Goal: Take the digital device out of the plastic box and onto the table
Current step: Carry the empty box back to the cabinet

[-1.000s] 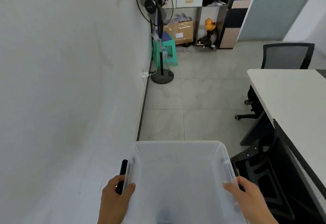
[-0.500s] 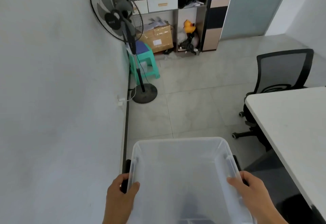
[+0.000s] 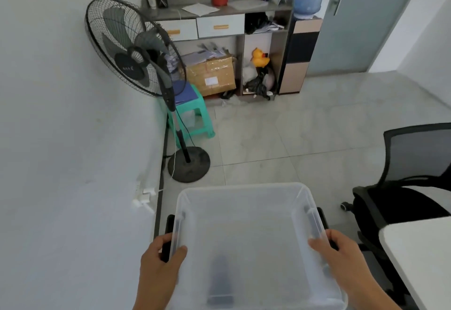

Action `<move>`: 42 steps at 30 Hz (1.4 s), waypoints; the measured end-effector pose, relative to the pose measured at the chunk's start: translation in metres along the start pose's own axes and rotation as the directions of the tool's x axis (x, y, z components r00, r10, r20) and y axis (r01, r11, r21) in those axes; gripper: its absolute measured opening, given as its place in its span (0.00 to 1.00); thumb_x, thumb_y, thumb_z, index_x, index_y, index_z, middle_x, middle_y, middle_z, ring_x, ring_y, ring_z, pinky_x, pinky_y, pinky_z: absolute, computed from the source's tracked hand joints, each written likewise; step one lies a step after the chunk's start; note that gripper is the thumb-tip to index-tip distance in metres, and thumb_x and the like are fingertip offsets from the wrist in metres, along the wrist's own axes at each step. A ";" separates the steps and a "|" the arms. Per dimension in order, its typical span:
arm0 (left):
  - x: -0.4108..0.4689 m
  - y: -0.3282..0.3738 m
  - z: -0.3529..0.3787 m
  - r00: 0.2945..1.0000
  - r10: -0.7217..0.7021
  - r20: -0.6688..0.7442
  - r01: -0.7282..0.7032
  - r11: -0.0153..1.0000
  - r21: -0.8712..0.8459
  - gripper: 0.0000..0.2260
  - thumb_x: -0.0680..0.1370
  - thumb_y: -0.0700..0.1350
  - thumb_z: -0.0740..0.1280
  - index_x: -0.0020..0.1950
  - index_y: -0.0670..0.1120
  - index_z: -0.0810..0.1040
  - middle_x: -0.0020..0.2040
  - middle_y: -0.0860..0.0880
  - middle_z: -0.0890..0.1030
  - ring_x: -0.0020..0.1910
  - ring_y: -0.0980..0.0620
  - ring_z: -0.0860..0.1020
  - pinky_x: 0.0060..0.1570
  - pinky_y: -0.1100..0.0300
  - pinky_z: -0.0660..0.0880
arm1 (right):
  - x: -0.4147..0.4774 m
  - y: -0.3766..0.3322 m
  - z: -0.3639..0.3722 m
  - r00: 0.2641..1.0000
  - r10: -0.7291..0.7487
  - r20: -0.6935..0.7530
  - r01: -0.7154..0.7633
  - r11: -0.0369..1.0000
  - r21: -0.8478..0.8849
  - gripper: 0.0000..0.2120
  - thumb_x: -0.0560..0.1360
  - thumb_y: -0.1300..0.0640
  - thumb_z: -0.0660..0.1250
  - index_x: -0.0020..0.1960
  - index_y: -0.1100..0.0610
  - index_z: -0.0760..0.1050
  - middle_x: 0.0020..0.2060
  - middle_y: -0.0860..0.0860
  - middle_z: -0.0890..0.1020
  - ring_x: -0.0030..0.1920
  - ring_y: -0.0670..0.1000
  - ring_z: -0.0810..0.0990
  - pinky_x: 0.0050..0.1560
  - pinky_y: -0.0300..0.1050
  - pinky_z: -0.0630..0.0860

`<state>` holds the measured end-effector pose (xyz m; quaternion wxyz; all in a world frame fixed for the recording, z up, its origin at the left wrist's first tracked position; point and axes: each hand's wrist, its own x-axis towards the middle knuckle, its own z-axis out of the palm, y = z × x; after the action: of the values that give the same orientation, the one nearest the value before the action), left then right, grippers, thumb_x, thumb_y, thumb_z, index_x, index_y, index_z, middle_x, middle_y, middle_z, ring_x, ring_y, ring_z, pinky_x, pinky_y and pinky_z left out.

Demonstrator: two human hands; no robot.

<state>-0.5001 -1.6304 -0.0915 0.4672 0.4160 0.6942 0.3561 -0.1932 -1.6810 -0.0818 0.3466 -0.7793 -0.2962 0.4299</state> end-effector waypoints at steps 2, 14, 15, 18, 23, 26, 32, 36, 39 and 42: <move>0.050 0.027 0.014 1.000 0.015 0.027 -0.015 1.000 -0.004 0.10 0.72 0.37 0.71 0.48 0.50 0.78 0.47 0.49 0.82 0.41 0.45 0.80 0.35 0.59 0.73 | 0.041 -0.025 0.007 0.999 0.021 -0.044 -0.020 1.000 0.017 0.10 0.72 0.60 0.70 0.34 0.61 0.73 0.26 0.52 0.72 0.29 0.53 0.69 0.32 0.46 0.66; 0.289 0.201 0.134 0.976 0.092 0.195 -0.107 0.992 0.067 0.08 0.73 0.38 0.70 0.50 0.48 0.79 0.43 0.48 0.82 0.36 0.49 0.78 0.31 0.57 0.73 | 0.242 -0.161 -0.007 0.972 0.098 -0.214 -0.073 0.990 0.121 0.06 0.71 0.60 0.71 0.40 0.63 0.77 0.28 0.55 0.74 0.32 0.55 0.72 0.36 0.50 0.69; 0.306 0.210 0.151 0.976 0.081 0.204 -0.097 0.993 0.069 0.08 0.73 0.38 0.70 0.50 0.47 0.79 0.43 0.48 0.82 0.36 0.49 0.78 0.31 0.58 0.73 | 0.263 -0.166 -0.013 0.970 0.110 -0.215 -0.085 0.989 0.125 0.07 0.71 0.61 0.71 0.40 0.64 0.77 0.27 0.55 0.74 0.32 0.55 0.71 0.36 0.49 0.69; 0.353 0.233 0.202 0.975 0.059 0.215 -0.082 0.991 0.102 0.09 0.72 0.37 0.70 0.50 0.46 0.79 0.44 0.46 0.82 0.39 0.47 0.77 0.34 0.55 0.73 | 0.333 -0.185 -0.030 0.968 0.108 -0.225 -0.080 0.988 0.129 0.08 0.71 0.61 0.71 0.41 0.67 0.77 0.27 0.55 0.72 0.31 0.55 0.70 0.35 0.49 0.68; 0.431 0.293 0.283 0.983 0.051 0.175 -0.070 0.992 0.104 0.10 0.70 0.40 0.73 0.49 0.48 0.80 0.46 0.43 0.83 0.44 0.42 0.80 0.44 0.44 0.78 | 0.455 -0.244 -0.072 0.971 0.121 -0.205 -0.091 0.985 0.149 0.08 0.71 0.61 0.71 0.39 0.66 0.75 0.27 0.54 0.70 0.30 0.54 0.69 0.32 0.47 0.67; 0.473 0.329 0.314 0.990 0.042 0.132 -0.053 0.995 0.081 0.13 0.65 0.47 0.73 0.49 0.50 0.80 0.47 0.45 0.84 0.46 0.42 0.81 0.47 0.44 0.78 | 0.522 -0.289 -0.089 0.983 0.068 -0.168 -0.045 0.990 0.137 0.09 0.71 0.61 0.71 0.40 0.67 0.75 0.28 0.55 0.71 0.31 0.54 0.70 0.32 0.48 0.68; 0.570 0.375 0.349 0.999 0.027 0.030 -0.027 1.000 -0.002 0.08 0.70 0.40 0.73 0.45 0.51 0.80 0.43 0.44 0.83 0.40 0.44 0.79 0.38 0.48 0.77 | 0.640 -0.374 -0.080 0.997 -0.001 -0.083 0.009 0.996 0.094 0.08 0.71 0.59 0.71 0.39 0.63 0.76 0.28 0.54 0.71 0.31 0.54 0.71 0.31 0.48 0.68; 0.654 0.409 0.379 0.999 0.037 0.006 -0.037 0.998 -0.046 0.09 0.71 0.36 0.72 0.43 0.50 0.79 0.39 0.45 0.81 0.33 0.46 0.75 0.32 0.51 0.75 | 0.723 -0.421 -0.059 0.996 -0.011 -0.087 0.018 0.996 0.082 0.08 0.71 0.60 0.71 0.39 0.63 0.75 0.28 0.55 0.71 0.31 0.54 0.70 0.31 0.47 0.67; 0.721 0.442 0.399 0.998 0.066 0.022 -0.064 0.997 -0.049 0.09 0.72 0.36 0.71 0.42 0.50 0.79 0.37 0.45 0.80 0.31 0.49 0.74 0.29 0.57 0.71 | 0.782 -0.461 -0.049 0.992 -0.015 -0.127 0.027 0.995 0.092 0.08 0.70 0.59 0.72 0.39 0.62 0.76 0.28 0.55 0.72 0.31 0.54 0.71 0.32 0.48 0.68; 0.784 0.488 0.412 0.995 0.087 0.056 -0.086 0.996 -0.024 0.07 0.72 0.37 0.72 0.45 0.48 0.79 0.43 0.43 0.82 0.34 0.48 0.77 0.32 0.59 0.71 | 0.830 -0.508 -0.043 0.986 -0.022 -0.164 0.035 0.997 0.074 0.08 0.70 0.60 0.73 0.38 0.63 0.76 0.26 0.53 0.73 0.30 0.55 0.73 0.34 0.48 0.69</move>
<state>-0.1614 -0.6777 -0.0646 0.4755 0.4507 0.6579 0.3714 0.1392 -0.7661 -0.0469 0.4054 -0.7937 -0.2612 0.3707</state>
